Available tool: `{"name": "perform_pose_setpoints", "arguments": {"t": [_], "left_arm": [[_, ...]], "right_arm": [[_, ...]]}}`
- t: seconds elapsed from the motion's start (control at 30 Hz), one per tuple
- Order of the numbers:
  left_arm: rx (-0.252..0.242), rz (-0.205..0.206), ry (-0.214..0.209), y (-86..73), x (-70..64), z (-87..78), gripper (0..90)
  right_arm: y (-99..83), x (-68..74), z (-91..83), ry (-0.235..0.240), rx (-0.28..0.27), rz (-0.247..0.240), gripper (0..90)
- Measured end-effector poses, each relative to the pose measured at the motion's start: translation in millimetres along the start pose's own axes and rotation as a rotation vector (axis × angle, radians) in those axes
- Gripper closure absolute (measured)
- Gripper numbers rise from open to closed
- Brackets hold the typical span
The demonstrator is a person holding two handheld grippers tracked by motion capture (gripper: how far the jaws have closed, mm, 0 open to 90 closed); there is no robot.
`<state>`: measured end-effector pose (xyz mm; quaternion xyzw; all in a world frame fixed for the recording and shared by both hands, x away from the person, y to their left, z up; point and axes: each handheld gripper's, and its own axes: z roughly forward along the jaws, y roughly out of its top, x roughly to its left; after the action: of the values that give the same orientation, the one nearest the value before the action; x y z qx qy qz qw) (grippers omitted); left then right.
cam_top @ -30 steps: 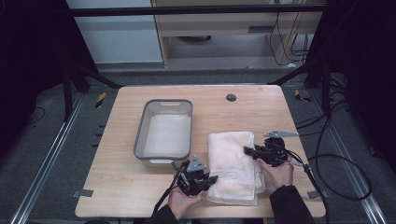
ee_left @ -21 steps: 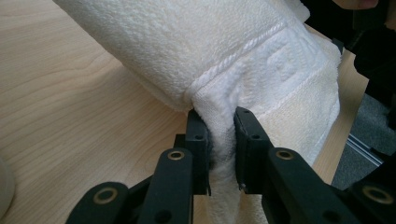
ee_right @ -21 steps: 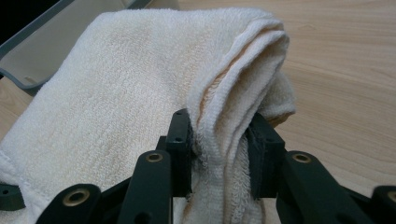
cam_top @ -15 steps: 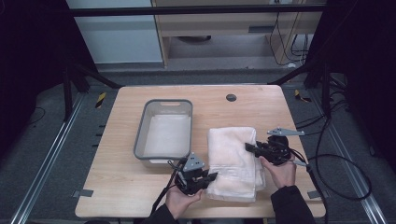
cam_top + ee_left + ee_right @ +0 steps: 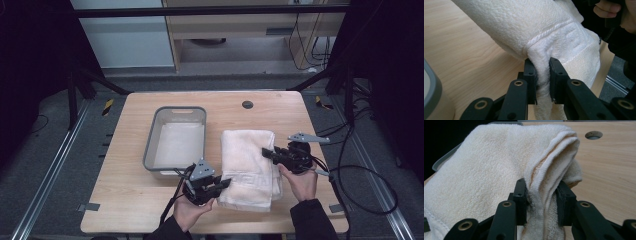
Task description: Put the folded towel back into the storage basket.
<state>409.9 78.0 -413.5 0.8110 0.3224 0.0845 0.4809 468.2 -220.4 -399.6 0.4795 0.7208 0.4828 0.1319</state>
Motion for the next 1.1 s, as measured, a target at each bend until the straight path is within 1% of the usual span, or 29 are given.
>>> {"name": "perform_pose_setpoints", "arguments": {"t": [0.03, 0.13, 0.17, 0.27, 0.37, 0.5, 0.53, 0.67, 0.77, 0.87, 0.93, 1.1], "left_arm": [[-0.013, 0.001, 0.000, 3.3, -0.6, -2.3, 77.6], [-0.024, 0.007, 0.003, 7.7, -0.8, -5.4, 77.6], [-0.028, 0.009, 0.007, 9.1, -0.6, -6.3, 77.6], [-0.028, 0.011, 0.009, 12.0, 0.8, -8.4, 77.6], [-0.039, 0.014, 0.023, 16.7, 3.0, -12.7, 77.6], [-0.046, 0.020, 0.034, 20.2, 5.3, -17.4, 77.7], [-0.053, 0.018, 0.039, 21.3, 6.4, -19.2, 77.7], [-0.070, 0.016, 0.051, 24.2, 9.7, -25.7, 77.7], [-0.086, 0.011, 0.057, 25.9, 13.1, -31.7, 77.7], [-0.094, 0.007, 0.060, 26.6, 15.4, -34.7, 77.7], [-0.105, -0.001, 0.064, 27.4, 18.5, -39.2, 77.7], [-0.116, -0.002, 0.073, 28.5, 22.6, -45.8, 77.8]], "right_arm": [[1.6, 1.3, -1.3, -0.003, -0.006, -0.004, 66.8], [7.1, 3.9, -4.5, -0.008, -0.023, -0.012, 66.8], [8.8, 3.9, -5.1, -0.004, -0.029, -0.007, 66.8], [11.8, 4.6, -5.3, -0.005, -0.038, -0.008, 66.8], [17.8, 8.7, -4.7, -0.013, -0.057, -0.015, 66.8], [22.1, 11.5, -3.1, -0.009, -0.070, -0.013, 66.9], [26.1, 13.9, -1.5, -0.008, -0.078, -0.018, 66.8], [32.0, 17.0, -0.7, -0.002, -0.087, -0.025, 66.8], [40.3, 23.6, 0.6, -0.004, -0.096, -0.040, 66.9], [43.3, 25.9, 1.4, -0.002, -0.098, -0.044, 66.8], [48.2, 30.1, 3.1, -0.001, -0.102, -0.050, 66.9], [55.0, 36.1, 5.5, 0.001, -0.105, -0.062, 66.8]]}}
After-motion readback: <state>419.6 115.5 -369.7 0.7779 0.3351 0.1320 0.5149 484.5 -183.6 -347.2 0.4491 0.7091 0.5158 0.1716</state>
